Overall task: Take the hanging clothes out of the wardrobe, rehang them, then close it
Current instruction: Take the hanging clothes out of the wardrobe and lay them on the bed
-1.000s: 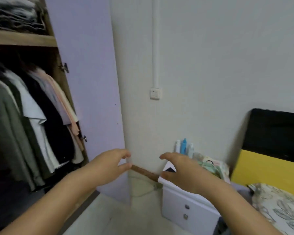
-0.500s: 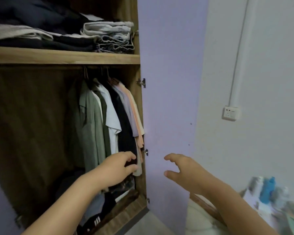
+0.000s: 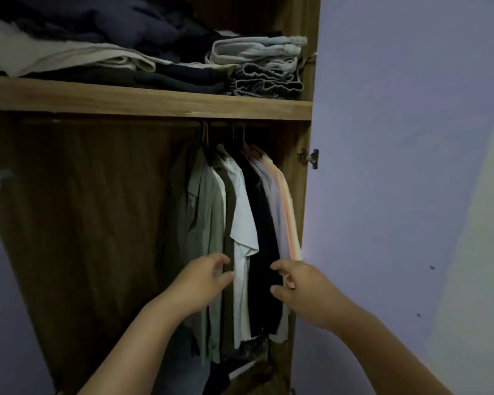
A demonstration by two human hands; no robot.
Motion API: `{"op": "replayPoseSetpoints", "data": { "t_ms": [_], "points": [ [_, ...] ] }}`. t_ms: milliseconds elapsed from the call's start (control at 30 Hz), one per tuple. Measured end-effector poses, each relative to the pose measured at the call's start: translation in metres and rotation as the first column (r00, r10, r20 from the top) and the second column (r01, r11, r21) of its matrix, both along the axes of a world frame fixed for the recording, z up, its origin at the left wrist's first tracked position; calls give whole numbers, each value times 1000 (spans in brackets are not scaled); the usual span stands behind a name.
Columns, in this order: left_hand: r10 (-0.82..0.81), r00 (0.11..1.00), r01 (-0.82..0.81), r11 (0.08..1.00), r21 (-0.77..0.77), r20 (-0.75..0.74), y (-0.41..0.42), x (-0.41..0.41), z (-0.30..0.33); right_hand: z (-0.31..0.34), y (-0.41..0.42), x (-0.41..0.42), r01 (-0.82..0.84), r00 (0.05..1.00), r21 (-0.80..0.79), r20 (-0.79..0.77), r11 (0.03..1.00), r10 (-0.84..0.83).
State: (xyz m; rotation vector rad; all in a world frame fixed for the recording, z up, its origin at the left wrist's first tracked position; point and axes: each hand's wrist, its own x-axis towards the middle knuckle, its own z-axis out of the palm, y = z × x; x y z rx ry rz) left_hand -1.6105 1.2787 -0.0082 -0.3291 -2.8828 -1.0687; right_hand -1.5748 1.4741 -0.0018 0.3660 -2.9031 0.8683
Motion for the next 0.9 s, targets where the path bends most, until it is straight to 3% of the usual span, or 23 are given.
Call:
{"op": "replayPoseSetpoints", "data": {
  "t_ms": [433,533,733,900],
  "points": [
    [204,978,-209,969,-130,-54,-41,-121,21,26,-40,-183,-216,976,-103,-50,971,212],
    [220,973,-230,960,-158,-75,-60,-148,27,30,-63,-221,-225,974,-197,-49,954,220],
    [206,976,-214,964,-161,-65,-107,-209,37,36,-109,-299,-186,980,-321,-121,929,155],
    [196,977,-206,968,-146,-78,-144,-258,45,38,-143,-347,-62,975,-236,-224,970,8]
  ]
}}
